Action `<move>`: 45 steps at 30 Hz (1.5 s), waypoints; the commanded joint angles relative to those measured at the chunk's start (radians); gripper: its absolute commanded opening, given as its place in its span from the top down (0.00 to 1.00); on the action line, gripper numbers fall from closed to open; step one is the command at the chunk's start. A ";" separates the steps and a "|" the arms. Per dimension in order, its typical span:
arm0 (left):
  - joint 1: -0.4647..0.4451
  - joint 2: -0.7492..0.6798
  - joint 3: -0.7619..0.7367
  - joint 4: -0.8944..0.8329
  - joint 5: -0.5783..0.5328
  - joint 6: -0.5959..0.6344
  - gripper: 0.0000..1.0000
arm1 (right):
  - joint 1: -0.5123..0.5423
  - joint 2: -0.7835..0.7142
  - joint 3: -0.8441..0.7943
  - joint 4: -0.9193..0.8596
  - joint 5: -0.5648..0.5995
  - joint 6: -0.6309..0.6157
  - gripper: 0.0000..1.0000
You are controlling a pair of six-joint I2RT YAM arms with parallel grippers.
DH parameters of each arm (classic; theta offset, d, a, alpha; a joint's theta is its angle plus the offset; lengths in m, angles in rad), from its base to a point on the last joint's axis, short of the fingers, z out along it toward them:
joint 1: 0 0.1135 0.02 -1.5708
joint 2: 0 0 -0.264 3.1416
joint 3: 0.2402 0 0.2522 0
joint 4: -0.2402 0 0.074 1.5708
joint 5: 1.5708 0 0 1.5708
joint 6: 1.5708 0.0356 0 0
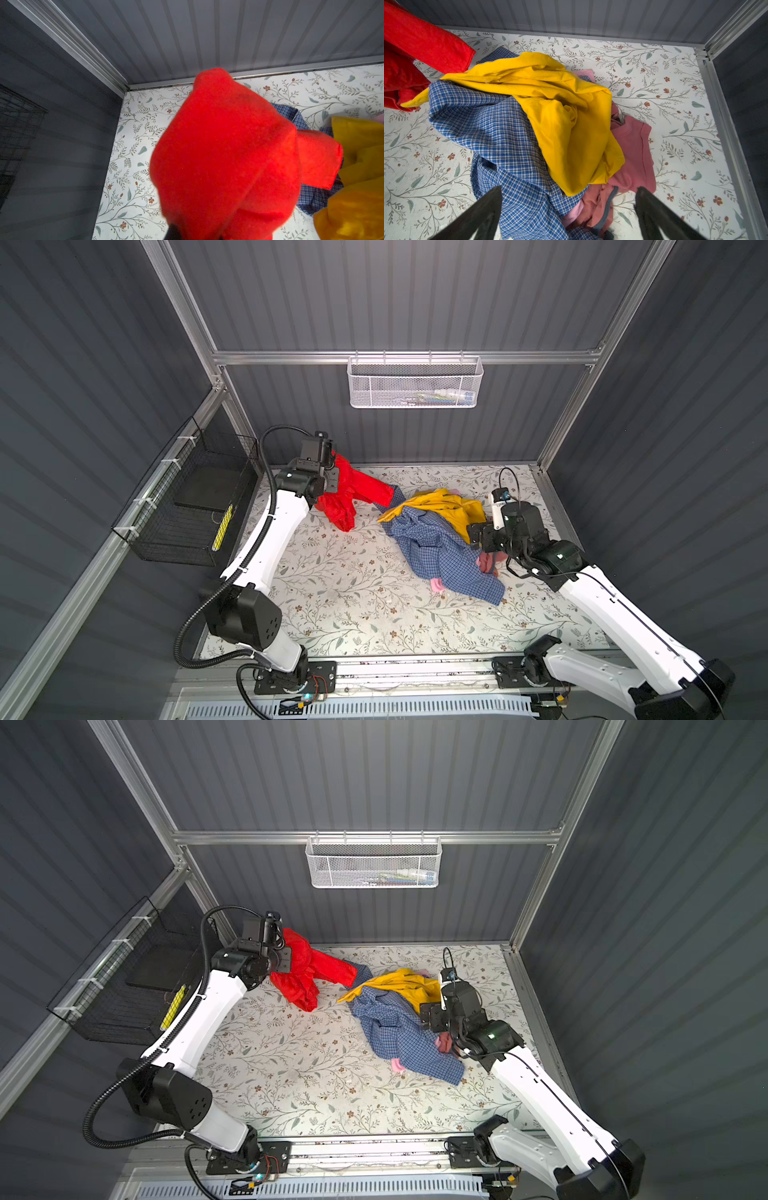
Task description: Pick out a specific cloth from the pile
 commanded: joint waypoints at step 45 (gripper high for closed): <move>0.200 0.559 -0.038 -0.010 -0.182 -0.054 1.00 | 0.001 -0.049 -0.044 -0.039 0.069 -0.020 0.01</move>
